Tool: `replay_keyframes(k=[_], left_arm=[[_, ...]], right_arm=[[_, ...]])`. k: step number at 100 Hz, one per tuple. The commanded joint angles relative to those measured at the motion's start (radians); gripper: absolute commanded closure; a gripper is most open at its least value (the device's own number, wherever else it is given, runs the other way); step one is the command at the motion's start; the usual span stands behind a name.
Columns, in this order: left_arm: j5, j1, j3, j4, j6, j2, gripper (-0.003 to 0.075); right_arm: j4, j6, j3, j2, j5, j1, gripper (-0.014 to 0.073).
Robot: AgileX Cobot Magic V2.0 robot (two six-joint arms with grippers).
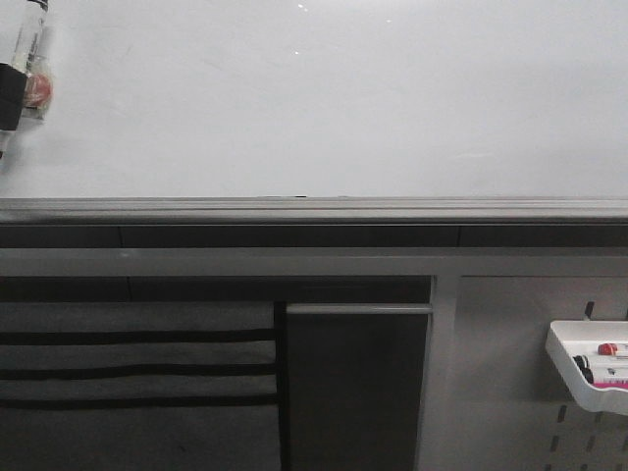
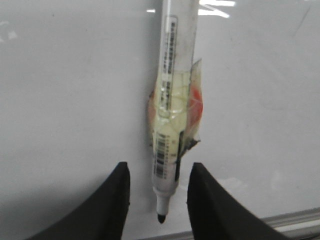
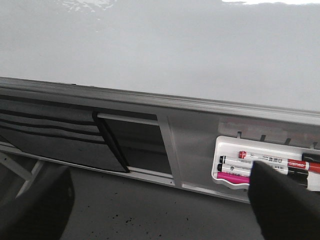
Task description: Write number 3 on whiteboard
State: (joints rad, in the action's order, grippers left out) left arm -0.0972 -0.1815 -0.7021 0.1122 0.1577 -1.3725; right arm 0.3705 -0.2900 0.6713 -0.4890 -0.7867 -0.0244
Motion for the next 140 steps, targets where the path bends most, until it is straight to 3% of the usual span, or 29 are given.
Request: replay_keyframes(k=[1,50,81,88,115,140], left_arm=[[-0.076,-0.003,-0.054,-0.003,0.001,-0.01,0.0478],[-0.101,-0.003,-0.087,-0.063,0.001,-0.078,0.0486],[-0.086,-0.003,-0.087,-0.063,0.001,-0.071,0.0732],[-0.062,-0.003,-0.087,-0.063,0.001,-0.053,0.0738],[0.316,-0.03,-0.089,-0.063,0.006,0.174,0.0738],[0.727,-0.236,-0.113,-0.031,0.177,0.393,0.0738]], right_arm=[[0.02,-0.01,0.035,-0.014,0.057,0.0,-0.0041],[0.02,-0.01,0.035,-0.014,0.055,0.0,-0.0041],[0.02,-0.01,0.035,-0.014,0.055,0.0,-0.0041],[0.02,-0.01,0.035,-0.014,0.055,0.0,-0.0041],[0.083,-0.024,0.082,-0.025,-0.05,0.0,-0.0041],[0.296,-0.251,0.179,-0.148,-0.217,-0.005,-0.0041]])
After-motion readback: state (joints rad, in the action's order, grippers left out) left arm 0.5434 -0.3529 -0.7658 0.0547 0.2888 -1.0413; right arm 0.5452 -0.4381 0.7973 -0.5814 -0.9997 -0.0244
